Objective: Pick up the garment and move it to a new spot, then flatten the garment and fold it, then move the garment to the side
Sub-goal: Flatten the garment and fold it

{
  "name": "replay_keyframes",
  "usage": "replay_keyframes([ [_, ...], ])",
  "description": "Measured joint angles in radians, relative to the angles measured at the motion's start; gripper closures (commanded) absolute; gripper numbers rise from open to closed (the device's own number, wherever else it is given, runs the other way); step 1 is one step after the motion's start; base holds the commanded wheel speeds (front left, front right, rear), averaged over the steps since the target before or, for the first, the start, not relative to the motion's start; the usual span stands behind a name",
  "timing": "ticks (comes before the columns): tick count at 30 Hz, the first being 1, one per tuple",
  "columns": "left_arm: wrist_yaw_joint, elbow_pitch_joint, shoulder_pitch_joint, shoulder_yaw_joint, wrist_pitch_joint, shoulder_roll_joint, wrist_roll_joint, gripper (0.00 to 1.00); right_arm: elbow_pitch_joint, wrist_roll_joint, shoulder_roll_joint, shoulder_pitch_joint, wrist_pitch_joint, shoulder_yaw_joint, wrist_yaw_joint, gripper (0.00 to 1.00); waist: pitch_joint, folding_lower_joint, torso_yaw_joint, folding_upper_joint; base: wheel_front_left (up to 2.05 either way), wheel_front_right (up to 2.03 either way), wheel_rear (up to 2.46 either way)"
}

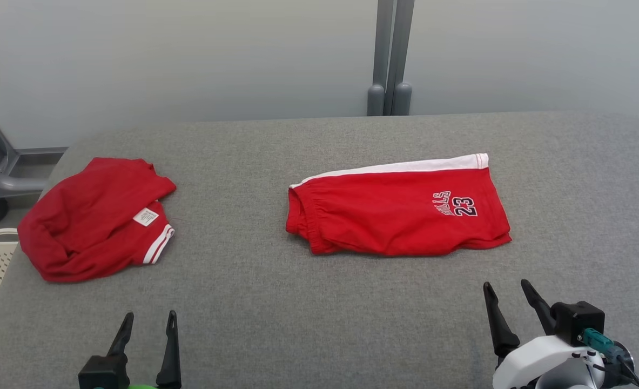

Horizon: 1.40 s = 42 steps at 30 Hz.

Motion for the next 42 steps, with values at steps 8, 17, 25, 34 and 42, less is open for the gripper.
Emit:
replay_keyframes([
  [8,-0.006,0.003,0.007,-0.012,0.009,0.000,-0.012,0.00,-0.011,0.000,0.000,0.004,0.015,-0.009,0.000,0.00,0.008,0.0000,0.002,0.0000,0.00,0.00,0.00],
  [17,-0.003,-0.016,0.005,-0.029,0.011,0.001,-0.013,0.00,-0.020,-0.024,0.000,-0.036,0.131,-0.069,0.000,0.00,0.034,0.0000,0.014,0.0000,0.00,0.00,0.00],
  [25,-0.001,-0.085,-0.051,-0.053,0.010,0.001,0.000,0.00,0.000,-0.101,-0.017,-0.300,0.498,-0.165,0.000,0.00,0.123,0.0000,0.031,0.0000,0.00,0.00,0.00],
  [34,-0.007,-0.118,-0.139,-0.086,0.008,0.000,0.024,0.00,0.143,-0.130,-0.096,-0.592,0.703,-0.323,0.000,0.00,0.265,0.0000,0.067,0.0000,0.00,0.00,0.00],
  [42,-0.013,-0.121,-0.193,-0.093,0.007,0.002,0.029,0.00,0.263,-0.198,-0.131,-0.736,0.746,-0.403,0.000,0.00,0.372,0.0000,0.119,0.0000,0.00,0.00,0.00],
])
